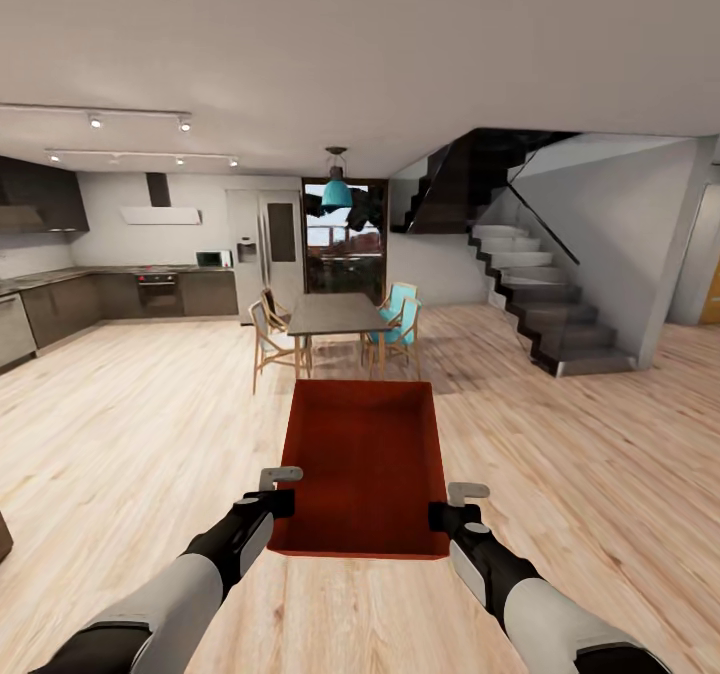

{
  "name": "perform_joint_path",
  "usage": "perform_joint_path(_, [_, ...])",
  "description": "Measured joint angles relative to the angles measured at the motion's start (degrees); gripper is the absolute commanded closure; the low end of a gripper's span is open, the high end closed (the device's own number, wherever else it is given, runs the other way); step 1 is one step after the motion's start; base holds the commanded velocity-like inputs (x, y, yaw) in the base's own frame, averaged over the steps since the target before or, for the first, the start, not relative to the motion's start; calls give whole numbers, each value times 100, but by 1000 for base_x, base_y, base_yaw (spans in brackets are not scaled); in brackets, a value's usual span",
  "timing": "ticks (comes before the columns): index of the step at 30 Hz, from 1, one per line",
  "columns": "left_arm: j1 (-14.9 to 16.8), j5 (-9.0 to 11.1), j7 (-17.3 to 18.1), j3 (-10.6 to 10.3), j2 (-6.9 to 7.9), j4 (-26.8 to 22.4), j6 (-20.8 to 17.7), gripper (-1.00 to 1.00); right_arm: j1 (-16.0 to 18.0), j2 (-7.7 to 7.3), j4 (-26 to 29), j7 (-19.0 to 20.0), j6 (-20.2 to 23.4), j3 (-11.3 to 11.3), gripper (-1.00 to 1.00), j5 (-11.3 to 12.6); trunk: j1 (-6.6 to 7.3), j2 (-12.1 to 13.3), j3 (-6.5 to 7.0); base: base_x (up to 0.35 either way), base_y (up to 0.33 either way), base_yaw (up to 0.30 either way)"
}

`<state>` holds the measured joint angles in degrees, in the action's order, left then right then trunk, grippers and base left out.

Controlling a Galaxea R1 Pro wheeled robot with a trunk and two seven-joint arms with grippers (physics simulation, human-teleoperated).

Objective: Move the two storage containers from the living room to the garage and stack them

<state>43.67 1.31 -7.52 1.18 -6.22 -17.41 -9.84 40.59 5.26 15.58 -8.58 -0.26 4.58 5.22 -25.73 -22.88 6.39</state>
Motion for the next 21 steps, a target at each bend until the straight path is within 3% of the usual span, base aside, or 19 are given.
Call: perform_joint_path(21, [0,1,10,3,5,10,16,100,0,5,0,-10,-2,7,100,1,0,0,0,322,0,0])
